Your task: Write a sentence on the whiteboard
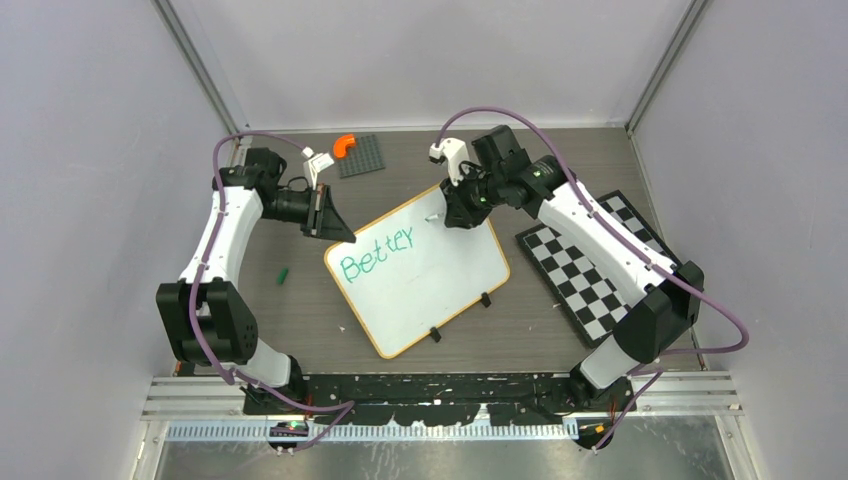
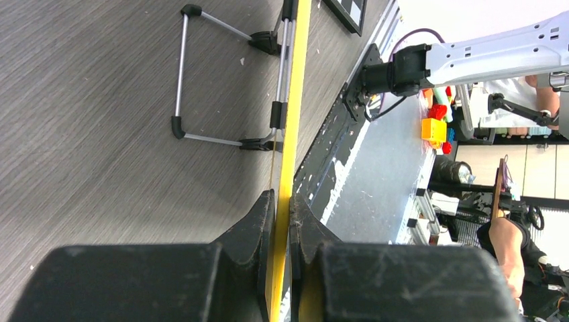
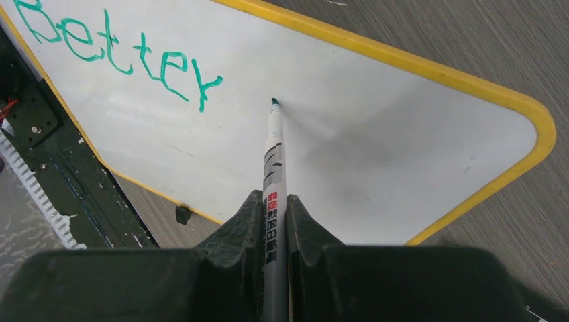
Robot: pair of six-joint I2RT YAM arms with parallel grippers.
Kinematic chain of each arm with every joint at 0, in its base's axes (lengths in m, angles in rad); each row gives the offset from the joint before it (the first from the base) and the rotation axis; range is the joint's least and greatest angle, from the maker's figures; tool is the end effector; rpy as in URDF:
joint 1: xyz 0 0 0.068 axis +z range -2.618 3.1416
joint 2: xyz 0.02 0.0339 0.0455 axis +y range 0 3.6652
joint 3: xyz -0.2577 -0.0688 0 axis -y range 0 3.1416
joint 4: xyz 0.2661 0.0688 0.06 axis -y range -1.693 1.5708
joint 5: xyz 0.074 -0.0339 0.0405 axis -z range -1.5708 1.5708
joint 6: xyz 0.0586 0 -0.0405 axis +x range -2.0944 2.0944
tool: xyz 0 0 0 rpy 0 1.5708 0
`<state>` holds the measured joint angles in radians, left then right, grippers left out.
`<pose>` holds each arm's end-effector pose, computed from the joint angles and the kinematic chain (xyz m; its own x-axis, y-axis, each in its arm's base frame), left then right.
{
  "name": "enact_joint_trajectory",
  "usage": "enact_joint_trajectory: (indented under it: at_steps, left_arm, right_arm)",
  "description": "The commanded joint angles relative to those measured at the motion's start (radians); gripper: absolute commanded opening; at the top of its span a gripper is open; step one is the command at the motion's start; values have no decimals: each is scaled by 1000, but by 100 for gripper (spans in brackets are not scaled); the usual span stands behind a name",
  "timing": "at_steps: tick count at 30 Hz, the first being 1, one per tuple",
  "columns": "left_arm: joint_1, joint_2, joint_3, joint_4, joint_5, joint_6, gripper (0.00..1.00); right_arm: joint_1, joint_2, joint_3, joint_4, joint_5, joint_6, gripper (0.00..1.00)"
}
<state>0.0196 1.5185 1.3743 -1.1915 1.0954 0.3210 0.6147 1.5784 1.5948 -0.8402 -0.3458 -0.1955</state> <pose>0.3029 -0.0462 0.2939 -0.8601 0.1276 -0.4938 0.4948 0.4441 -0.7470 0.2947 0.2324 0.3408 -0.4461 -0.5386 -0.7148 -0.8332 0.5415 0.1120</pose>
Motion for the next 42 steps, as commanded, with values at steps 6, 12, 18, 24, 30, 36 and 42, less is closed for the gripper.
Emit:
enact_joint_trajectory:
  at_steps: [6,12,18,24,30,36,42]
  left_arm:
    - [-10,6,14,-6,-41,4,0]
    - [-10,9,16,-7,-41,4,0]
    - [-11,10,18,-9,-41,7,0]
    - [-10,7,16,-10,-42,6,0]
    - [-10,6,16,-9,-43,7,0]
    - [-41,6,17,-14,-40,13,0]
    - [-43,4,16,-16,-39,21,0]
  right_arm:
    - [27,8,24,35,-4,0,0]
    - [27,-9,-21,31,3,-11,0]
    - [27,-36,-56,32,6,-15,0]
    - [23,-44,-56,30,46,-33,0]
    - [-1,-35,-23,19,59,-41,0]
    - [-10,-17,15,20,59,-28,0]
    - [-13,-3,46,25,60,-21,0]
